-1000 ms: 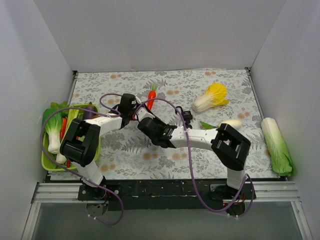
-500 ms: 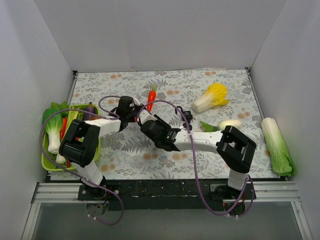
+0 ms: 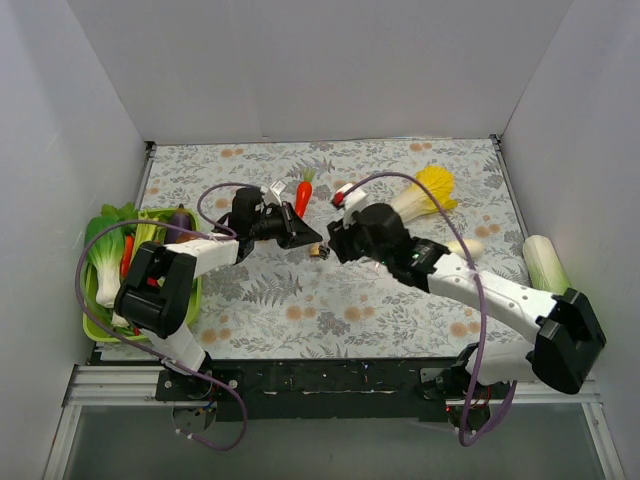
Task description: Unlock with the key
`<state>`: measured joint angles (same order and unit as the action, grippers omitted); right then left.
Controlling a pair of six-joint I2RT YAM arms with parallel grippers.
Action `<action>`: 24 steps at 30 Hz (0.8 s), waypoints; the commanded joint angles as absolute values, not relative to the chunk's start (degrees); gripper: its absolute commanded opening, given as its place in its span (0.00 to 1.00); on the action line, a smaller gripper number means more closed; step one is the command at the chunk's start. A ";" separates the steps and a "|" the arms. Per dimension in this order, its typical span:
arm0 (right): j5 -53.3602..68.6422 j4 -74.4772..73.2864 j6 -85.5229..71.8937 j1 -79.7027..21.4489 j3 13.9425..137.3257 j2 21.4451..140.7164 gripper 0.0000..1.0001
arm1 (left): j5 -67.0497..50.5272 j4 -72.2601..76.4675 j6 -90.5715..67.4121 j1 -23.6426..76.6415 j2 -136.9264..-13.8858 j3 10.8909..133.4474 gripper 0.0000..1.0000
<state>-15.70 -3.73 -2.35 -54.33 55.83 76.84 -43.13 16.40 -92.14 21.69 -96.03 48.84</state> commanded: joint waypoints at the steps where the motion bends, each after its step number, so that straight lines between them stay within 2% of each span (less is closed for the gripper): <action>1: 21.53 3.83 -11.50 -42.49 53.18 70.06 0.56 | -52.89 25.73 -87.72 21.45 -90.53 50.97 0.00; 7: 42.86 17.04 -23.90 -33.84 49.04 67.58 0.55 | -64.06 36.29 -85.26 21.53 -86.49 50.19 0.00; 13: 44.30 14.59 -21.97 -33.84 48.87 68.73 0.50 | -68.37 36.74 -82.18 22.94 -84.38 50.27 0.00; 24: 43.24 19.51 -24.61 -34.01 44.91 68.11 0.46 | -69.08 37.00 -80.07 24.61 -82.71 49.57 0.00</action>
